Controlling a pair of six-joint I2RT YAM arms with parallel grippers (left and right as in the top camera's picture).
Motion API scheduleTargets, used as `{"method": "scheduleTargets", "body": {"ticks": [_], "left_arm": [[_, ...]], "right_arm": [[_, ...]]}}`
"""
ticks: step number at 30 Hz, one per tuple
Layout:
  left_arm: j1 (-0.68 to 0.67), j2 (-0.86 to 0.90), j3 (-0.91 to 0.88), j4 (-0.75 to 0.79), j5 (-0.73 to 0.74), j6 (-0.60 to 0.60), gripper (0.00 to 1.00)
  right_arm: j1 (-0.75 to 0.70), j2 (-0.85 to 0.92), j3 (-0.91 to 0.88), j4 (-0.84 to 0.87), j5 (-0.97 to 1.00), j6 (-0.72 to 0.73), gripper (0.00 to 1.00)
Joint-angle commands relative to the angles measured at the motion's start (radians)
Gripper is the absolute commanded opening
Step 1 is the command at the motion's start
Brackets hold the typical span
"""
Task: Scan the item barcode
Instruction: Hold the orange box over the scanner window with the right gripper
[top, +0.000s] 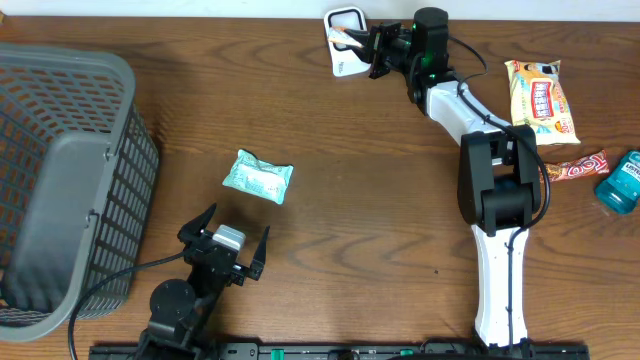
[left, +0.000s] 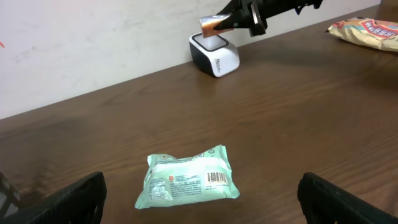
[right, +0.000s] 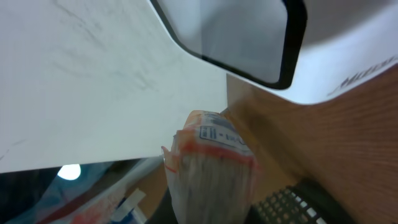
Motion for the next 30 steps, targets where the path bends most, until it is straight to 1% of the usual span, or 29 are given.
{"method": "scheduleTargets", "body": {"ticks": [1, 7, 17, 24, 26, 28, 30], "left_arm": [[-0.004, -0.002, -0.016, -0.024, 0.006, -0.013, 0.98], [-0.004, -0.002, -0.016, -0.024, 0.006, -0.013, 0.98], [-0.004, -0.002, -0.016, -0.024, 0.006, -0.013, 0.98], [-0.004, -0.002, -0.016, -0.024, 0.006, -0.013, 0.98], [-0.004, -0.002, -0.016, -0.024, 0.006, -0.013, 0.98], [-0.004, -0.002, -0.016, -0.024, 0.006, -0.013, 0.98], [-0.004, -0.002, -0.016, -0.024, 0.006, -0.013, 0.98]], "right_arm": [[-0.002, 0.007, 0.012, 0.002, 0.031, -0.032, 0.02], [0.003, 0.008, 0.012, -0.001, 0.079, -0.029, 0.02], [0.017, 0.012, 0.012, -0.002, 0.078, -0.03, 0.02], [0.034, 0.053, 0.013, 0.0, 0.095, -0.029, 0.04], [0.034, 0.076, 0.026, 0.002, 0.093, -0.029, 0.05], [0.034, 0.108, 0.064, 0.013, 0.078, -0.03, 0.02], [0.034, 0.137, 0.114, 0.018, 0.077, -0.031, 0.02]]}}
